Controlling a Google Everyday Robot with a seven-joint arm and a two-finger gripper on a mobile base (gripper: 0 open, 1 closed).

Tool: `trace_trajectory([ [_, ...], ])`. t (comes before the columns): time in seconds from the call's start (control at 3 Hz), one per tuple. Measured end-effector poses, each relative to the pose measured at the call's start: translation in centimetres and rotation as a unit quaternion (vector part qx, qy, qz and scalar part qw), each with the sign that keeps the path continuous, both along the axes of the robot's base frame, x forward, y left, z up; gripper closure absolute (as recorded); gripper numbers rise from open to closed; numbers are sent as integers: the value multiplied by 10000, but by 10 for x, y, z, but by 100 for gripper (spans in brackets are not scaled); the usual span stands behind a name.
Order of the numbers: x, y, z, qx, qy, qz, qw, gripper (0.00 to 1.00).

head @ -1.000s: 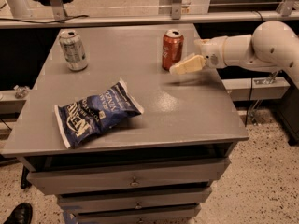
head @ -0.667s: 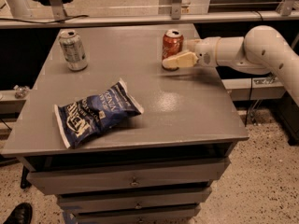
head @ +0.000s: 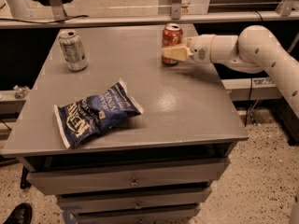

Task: Knock coke can over

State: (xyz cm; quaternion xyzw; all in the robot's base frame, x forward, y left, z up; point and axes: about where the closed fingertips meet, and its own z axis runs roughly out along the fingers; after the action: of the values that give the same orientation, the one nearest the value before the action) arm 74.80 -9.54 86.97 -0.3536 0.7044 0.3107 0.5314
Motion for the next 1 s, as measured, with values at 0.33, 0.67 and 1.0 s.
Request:
trace_trajectory([
  [0.33, 5, 4, 20, -389, -232, 179, 9988, 87],
  [0.67, 7, 12, 47, -1195, -610, 600, 9891, 100],
  [1.0, -11, 28, 58, -2372, -984, 1299, 9577, 100],
])
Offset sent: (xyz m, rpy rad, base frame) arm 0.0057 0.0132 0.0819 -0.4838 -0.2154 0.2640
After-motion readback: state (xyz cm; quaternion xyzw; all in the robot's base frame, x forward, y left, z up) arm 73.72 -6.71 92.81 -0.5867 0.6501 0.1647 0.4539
